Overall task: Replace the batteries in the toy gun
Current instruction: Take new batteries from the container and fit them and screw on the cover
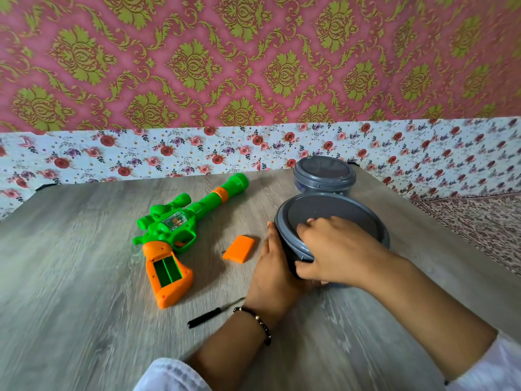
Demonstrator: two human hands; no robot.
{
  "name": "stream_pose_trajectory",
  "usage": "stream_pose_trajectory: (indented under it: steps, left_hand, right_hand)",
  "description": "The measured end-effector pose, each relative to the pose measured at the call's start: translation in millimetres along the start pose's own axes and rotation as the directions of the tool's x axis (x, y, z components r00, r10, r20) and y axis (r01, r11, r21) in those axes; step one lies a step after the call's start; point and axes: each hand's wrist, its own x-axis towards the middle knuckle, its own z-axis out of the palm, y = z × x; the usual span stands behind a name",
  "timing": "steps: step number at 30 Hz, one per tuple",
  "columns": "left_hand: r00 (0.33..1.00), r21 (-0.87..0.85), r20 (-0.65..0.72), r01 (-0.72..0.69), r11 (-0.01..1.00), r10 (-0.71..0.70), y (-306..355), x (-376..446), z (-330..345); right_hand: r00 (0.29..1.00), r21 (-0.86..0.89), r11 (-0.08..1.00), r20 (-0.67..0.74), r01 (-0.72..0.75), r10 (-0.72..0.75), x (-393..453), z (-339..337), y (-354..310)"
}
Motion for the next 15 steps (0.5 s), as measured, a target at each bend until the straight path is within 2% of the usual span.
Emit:
stream_pose_trajectory:
  steps: [4, 7, 15]
  left_hand:
    - [0.997, -0.015, 0.065, 0.043, 0.999, -0.042, 4.5, -2.0, -2.3]
    - [0.998, -0.001, 0.049, 0.028, 1.0, -0.028, 2.6, -1.9, -3.1]
    - [0.999, 0.036, 0.034, 0.003, 0.999, -0.004, 5.5, -4.7, -4.4]
  right_hand:
    - [0.995, -0.071, 0.993, 0.046, 0.09, -0.086, 0.8, -10.2, -8.5]
    - [0.992, -0.085, 0.989, 0.035, 0.122, -0.119, 3.3, -11.8, -13.7]
    - [0.995, -0.077, 0.992, 0.01, 0.103, -0.103, -0.4, -16.7, -12.6]
